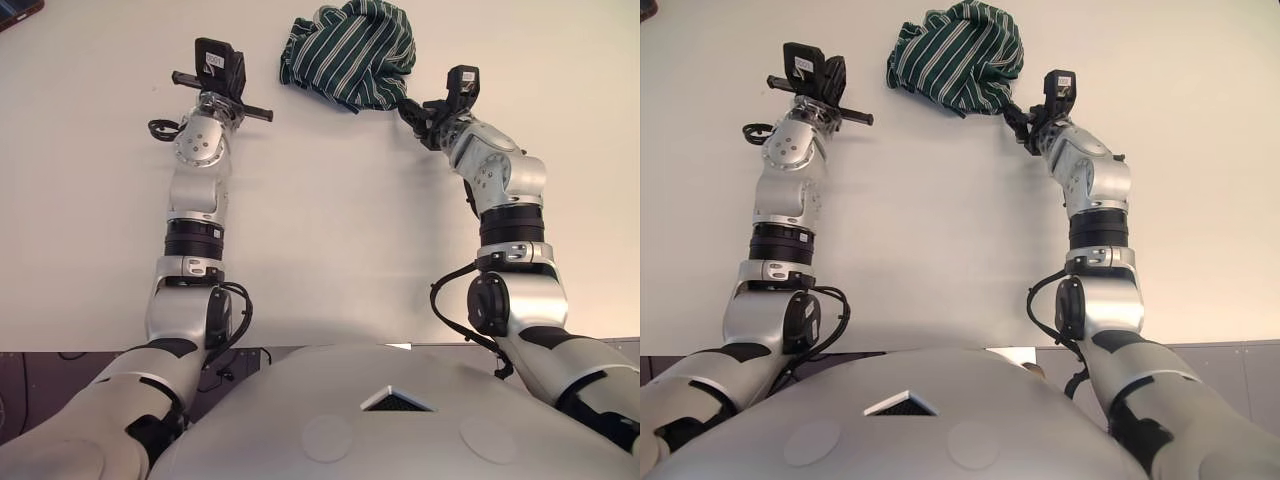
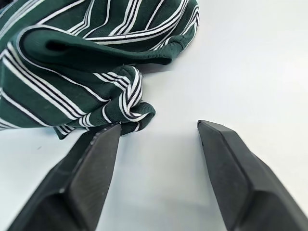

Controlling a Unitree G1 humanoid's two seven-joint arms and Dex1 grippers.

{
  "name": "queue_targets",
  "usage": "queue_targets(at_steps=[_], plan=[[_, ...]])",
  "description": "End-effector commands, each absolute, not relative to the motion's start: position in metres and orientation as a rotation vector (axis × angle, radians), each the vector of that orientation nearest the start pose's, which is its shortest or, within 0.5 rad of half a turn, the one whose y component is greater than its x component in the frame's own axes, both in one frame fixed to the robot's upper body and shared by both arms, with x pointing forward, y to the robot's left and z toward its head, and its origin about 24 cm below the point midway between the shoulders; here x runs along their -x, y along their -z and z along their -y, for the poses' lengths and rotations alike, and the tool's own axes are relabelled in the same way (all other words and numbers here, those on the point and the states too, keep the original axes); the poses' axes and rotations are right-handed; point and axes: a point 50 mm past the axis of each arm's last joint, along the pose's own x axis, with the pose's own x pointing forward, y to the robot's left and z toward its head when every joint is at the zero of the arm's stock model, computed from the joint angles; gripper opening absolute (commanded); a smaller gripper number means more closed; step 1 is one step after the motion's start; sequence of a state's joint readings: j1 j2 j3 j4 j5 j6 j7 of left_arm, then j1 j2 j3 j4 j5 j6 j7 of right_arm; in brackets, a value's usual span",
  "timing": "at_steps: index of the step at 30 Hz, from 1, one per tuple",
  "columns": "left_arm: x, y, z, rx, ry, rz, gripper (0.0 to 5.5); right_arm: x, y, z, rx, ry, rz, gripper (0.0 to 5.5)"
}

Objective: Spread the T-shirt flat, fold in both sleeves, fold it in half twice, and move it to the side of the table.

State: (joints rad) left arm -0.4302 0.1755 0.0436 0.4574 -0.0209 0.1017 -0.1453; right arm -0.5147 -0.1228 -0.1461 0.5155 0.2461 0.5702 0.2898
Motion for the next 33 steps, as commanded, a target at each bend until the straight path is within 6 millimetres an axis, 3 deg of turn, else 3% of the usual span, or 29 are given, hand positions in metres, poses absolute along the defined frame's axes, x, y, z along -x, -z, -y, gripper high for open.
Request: queue_targets(at_steps=[1, 9, 15, 18, 22, 28, 33], plan=[[-0.332, -0.051, -0.172, -0.149, 0.13, -0.145, 0.0, -0.329, -0.015, 0.136, -0.287, -0.32, -0.596, 2.68], [-0.331, -0.048, -0.17, -0.147, 0.128, -0.155, 0.0, -0.342, -0.029, 0.129, -0.272, -0.362, -0.51, 1.48], [-0.33, -0.047, -0.168, -0.144, 0.128, -0.157, 0.0, -0.35, -0.03, 0.139, -0.233, -0.321, -0.496, 0.58], [-0.33, -0.046, -0.168, -0.145, 0.129, -0.159, 0.0, -0.353, -0.034, 0.142, -0.195, -0.326, -0.484, 0.76], [-0.33, -0.046, -0.168, -0.146, 0.131, -0.16, 0.0, -0.354, -0.037, 0.143, -0.132, -0.36, -0.468, 1.49], [-0.33, -0.045, -0.167, -0.15, 0.136, -0.162, 0.0, -0.357, -0.054, 0.14, -0.064, -0.416, -0.395, 1.49], [-0.331, -0.046, -0.167, -0.152, 0.138, -0.162, 0.0, -0.361, -0.049, 0.13, -0.08, -0.427, -0.421, 1.49]])
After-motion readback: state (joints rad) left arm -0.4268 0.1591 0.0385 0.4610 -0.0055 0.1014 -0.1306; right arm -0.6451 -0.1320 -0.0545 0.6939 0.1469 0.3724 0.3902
